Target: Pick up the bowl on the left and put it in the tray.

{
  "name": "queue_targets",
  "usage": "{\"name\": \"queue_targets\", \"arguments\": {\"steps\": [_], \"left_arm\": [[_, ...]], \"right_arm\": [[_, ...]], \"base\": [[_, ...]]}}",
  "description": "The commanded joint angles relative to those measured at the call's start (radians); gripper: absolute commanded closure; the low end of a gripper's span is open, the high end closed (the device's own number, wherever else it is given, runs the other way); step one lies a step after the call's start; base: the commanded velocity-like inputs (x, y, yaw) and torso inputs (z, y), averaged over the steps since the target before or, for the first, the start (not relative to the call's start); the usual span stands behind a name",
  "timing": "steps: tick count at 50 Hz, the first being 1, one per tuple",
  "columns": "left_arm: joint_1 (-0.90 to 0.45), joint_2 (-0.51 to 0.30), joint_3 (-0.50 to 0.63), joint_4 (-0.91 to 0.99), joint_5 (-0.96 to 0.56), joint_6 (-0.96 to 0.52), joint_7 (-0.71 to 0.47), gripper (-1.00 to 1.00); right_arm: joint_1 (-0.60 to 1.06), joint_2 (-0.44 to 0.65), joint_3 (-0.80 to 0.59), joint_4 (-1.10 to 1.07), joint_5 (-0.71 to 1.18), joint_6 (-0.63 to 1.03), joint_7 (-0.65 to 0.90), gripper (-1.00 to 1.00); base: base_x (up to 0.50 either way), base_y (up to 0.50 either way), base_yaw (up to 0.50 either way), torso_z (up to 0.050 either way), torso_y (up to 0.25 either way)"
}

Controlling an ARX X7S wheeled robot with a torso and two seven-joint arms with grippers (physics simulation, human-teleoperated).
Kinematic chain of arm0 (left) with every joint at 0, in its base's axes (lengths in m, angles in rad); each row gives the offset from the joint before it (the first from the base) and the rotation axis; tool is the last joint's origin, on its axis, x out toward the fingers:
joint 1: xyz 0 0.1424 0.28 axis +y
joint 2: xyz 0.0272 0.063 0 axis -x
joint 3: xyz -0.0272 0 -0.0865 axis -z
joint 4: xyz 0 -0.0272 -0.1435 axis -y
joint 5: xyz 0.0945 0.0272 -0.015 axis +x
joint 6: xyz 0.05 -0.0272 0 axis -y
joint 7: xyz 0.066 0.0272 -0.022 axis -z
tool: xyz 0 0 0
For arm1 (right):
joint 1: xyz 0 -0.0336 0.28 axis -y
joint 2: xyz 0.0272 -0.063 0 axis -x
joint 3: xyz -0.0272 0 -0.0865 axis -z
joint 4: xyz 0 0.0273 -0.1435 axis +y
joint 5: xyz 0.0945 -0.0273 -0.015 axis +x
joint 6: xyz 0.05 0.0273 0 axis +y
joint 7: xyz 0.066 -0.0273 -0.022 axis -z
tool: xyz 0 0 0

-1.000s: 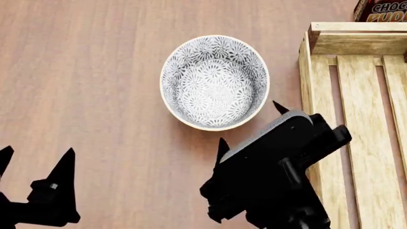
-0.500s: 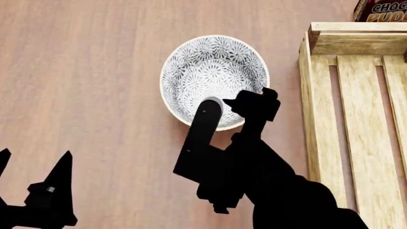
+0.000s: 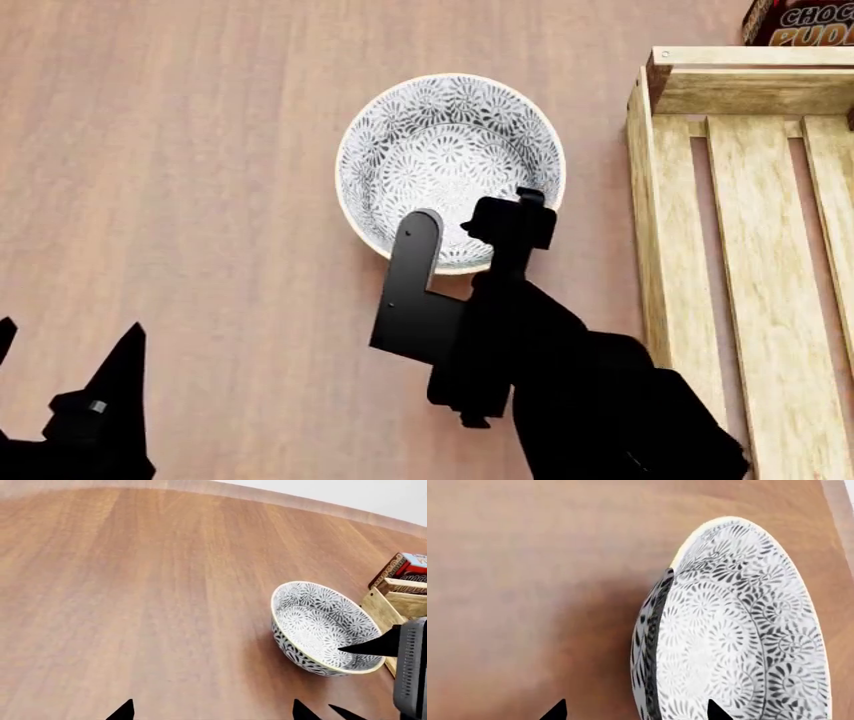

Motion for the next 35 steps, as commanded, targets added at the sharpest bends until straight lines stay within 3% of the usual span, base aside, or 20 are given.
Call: {"name": "queue_targets", "arguments": {"steps": [1,2,12,35], "left_arm": [[0.010,-0.006,-0.002,-0.004,0.001,0.013,0.005,-1.00],[0.010,-0.006,-0.002,-0.004,0.002,0.014,0.005,-1.00],[0.011,-0.010,0.001,-0.001,-0.002,0.017,0.001,-1.00],[0.003,-0.018,0.006,0.014,-0.019,0.011,-0.020,-1.00]], "right_arm": [[0.005,-0.069,-0.019,0.208,-0.001,-0.131,0.024,-1.00],[0.003,-0.069,-0.019,0.208,-0.001,-0.132,0.026,1.00],[-0.012,-0.038,-0.018,0.132,-0.003,-0.107,0.027,1.00],[0.087,0.170,0.056,-0.463,-0.021,0.214,-0.072,1.00]], "base": [[0.00,0.00,0.00,0.000,0.000],[0.00,0.00,0.00,0.000,0.000],[0.00,0.00,0.00,0.000,0.000],[0.00,0.00,0.00,0.000,0.000]]}}
